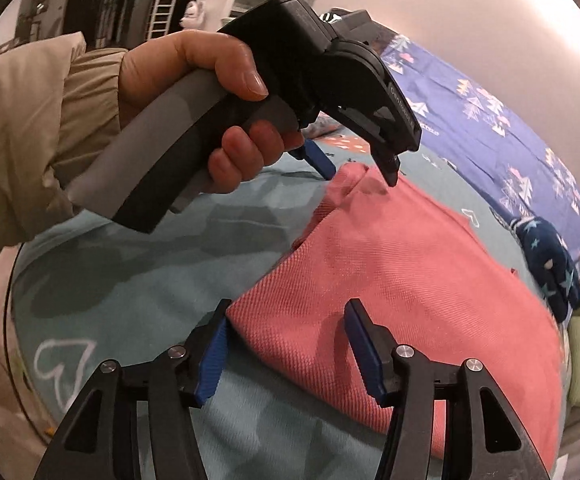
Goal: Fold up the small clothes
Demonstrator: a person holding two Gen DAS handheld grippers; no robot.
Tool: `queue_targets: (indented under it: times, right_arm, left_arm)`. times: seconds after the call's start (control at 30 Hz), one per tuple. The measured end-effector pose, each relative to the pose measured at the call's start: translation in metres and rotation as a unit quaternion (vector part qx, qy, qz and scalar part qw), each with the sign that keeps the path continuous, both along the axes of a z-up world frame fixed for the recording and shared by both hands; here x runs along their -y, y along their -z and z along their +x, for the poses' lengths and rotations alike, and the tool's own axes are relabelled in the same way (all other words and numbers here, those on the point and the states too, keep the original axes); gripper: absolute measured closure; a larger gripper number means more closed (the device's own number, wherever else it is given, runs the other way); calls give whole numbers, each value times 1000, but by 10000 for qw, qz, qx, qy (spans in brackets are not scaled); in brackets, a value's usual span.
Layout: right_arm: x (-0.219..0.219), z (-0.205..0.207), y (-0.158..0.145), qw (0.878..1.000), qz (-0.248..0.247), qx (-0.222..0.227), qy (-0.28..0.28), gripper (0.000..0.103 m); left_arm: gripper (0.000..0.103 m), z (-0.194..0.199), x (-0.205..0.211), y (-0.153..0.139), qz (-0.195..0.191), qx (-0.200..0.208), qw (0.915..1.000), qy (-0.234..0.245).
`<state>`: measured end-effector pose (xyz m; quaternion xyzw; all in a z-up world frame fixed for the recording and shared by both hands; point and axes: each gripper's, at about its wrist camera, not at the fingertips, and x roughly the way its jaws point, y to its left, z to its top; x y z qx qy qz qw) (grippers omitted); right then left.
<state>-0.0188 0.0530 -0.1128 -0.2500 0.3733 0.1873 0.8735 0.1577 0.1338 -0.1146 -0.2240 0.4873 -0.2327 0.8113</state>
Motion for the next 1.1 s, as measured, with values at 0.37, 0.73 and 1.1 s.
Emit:
queue_targets:
  times: [0.37,0.73,1.1]
  right_arm:
    - [21,25,-7,9957,627,-132,667,92]
    - [57,22,-42,9823,1634,-113,907,93]
    - [146,20,-89,9546,2618,165,1412,93]
  left_arm:
    - [91,9,13,-4,238,-10,9996,118]
    - [91,12,38,-49,573,164,9982,116]
    - [91,10,110,-112,801,488,9952,270]
